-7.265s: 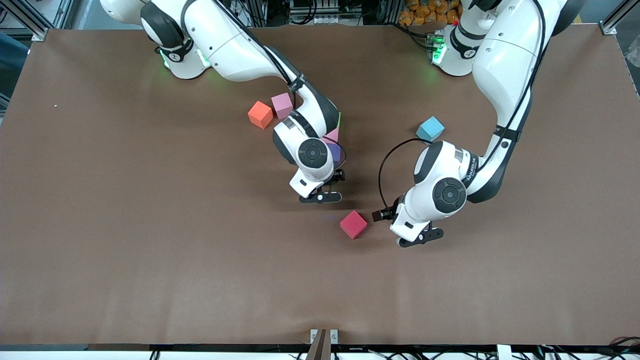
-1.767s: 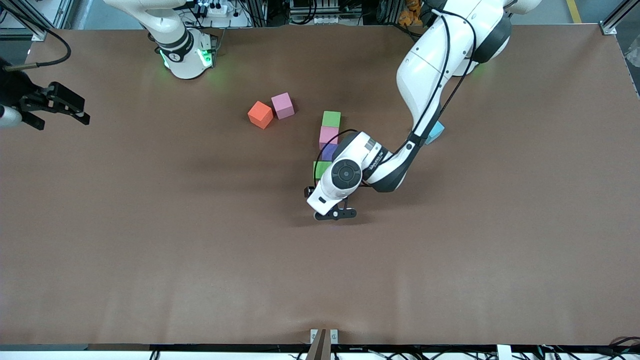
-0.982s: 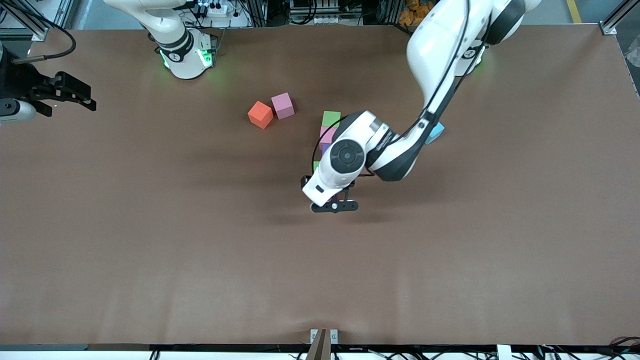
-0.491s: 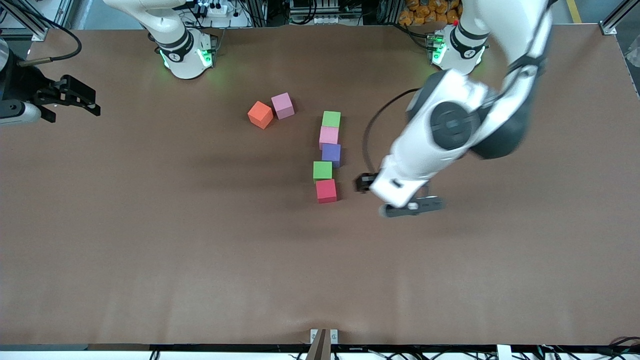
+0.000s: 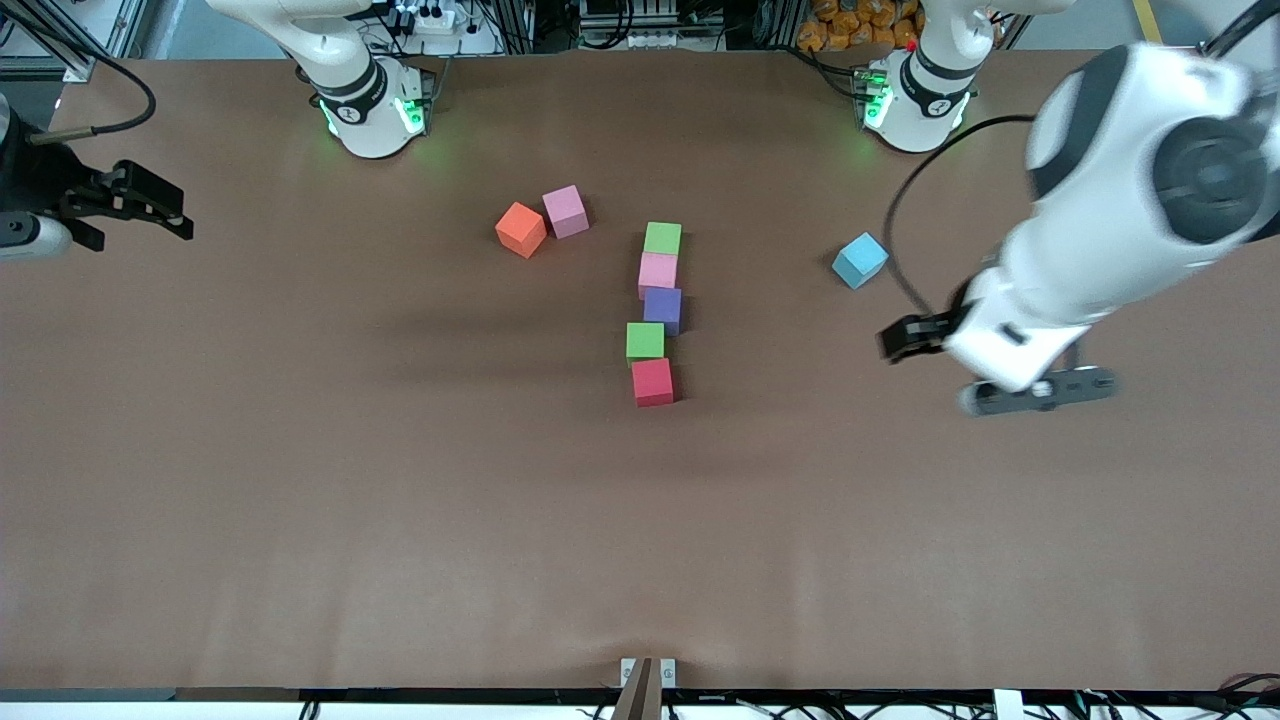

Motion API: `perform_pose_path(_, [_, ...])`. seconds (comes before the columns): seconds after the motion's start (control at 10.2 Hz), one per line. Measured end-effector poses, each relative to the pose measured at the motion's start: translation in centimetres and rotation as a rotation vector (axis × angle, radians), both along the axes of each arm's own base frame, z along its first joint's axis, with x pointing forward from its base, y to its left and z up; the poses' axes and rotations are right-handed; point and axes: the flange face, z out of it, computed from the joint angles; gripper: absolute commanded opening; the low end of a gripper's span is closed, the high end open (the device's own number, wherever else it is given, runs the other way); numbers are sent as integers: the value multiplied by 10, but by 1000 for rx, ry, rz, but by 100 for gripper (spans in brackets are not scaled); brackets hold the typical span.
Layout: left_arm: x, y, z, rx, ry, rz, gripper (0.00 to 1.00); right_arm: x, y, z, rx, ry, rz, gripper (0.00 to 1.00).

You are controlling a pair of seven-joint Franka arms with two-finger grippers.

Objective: Arrange blocks into number 1

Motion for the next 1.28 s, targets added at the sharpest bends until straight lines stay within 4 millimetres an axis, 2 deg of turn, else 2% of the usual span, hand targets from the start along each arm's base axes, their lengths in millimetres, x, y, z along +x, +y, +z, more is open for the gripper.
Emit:
perform_pose_path(0.2, [-7, 57, 24, -2, -22, -61, 100, 5, -2, 0, 0, -21, -5, 100])
perform_pose_path(0.39, [-15, 96, 44, -2, -50, -99, 100, 5, -3, 2, 0, -28, -7, 100])
perform_pose_path(0.79, [-35, 131, 67, 6, -76, -144, 100, 6, -19, 2, 0, -28, -36, 100])
perform_pose_path(1.08, [-41, 142, 76, 10, -89, -142, 100, 18, -16, -8, 1, -62, -31, 100])
perform_pose_path(1.28, [-43, 144, 78, 10, -91, -146, 100, 18, -16, -12, 1, -52, -32, 100])
